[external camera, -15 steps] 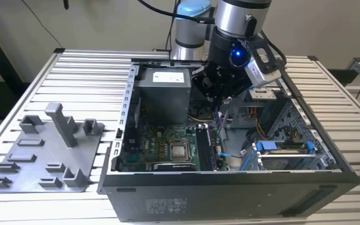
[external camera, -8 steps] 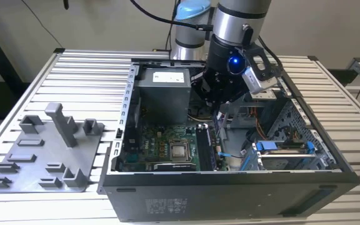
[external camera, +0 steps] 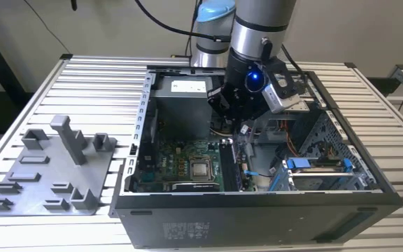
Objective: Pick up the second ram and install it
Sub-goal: 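Insert the second ram into the second slot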
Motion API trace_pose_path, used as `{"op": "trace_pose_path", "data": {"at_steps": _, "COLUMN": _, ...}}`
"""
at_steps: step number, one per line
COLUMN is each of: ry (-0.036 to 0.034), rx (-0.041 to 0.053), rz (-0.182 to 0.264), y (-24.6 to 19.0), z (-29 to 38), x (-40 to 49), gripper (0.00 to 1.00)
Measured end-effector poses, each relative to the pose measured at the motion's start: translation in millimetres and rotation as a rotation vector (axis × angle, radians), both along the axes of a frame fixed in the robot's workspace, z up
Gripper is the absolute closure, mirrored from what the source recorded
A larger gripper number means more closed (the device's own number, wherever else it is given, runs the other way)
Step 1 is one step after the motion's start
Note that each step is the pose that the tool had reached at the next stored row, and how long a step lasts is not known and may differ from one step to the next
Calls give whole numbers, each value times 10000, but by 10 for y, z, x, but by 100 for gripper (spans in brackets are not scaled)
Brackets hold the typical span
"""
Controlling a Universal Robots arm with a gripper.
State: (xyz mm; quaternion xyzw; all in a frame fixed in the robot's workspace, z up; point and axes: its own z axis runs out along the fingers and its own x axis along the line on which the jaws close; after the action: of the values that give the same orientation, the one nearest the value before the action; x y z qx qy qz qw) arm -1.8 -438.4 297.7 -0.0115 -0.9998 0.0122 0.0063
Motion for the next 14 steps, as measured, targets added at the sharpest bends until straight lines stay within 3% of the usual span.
{"op": "trace_pose_path", "data": {"at_steps": 4, "ry": -153, "rx": 0, "rz": -9, "y": -1, "z": -60, "x": -24, "gripper": 86}}
{"op": "trace_pose_path", "data": {"at_steps": 8, "ry": -481, "rx": -24, "rz": -17, "y": -7, "z": -91, "x": -62, "gripper": 86}}
{"op": "trace_pose_path", "data": {"at_steps": 9, "ry": -524, "rx": -30, "rz": -24, "y": -7, "z": -104, "x": -82, "gripper": 86}}
{"op": "trace_pose_path", "data": {"at_steps": 12, "ry": -515, "rx": -157, "rz": -24, "y": -13, "z": -121, "x": -92, "gripper": 86}}
{"op": "trace_pose_path", "data": {"at_steps": 14, "ry": -510, "rx": -161, "rz": -25, "y": -13, "z": -156, "x": -95, "gripper": 86}}
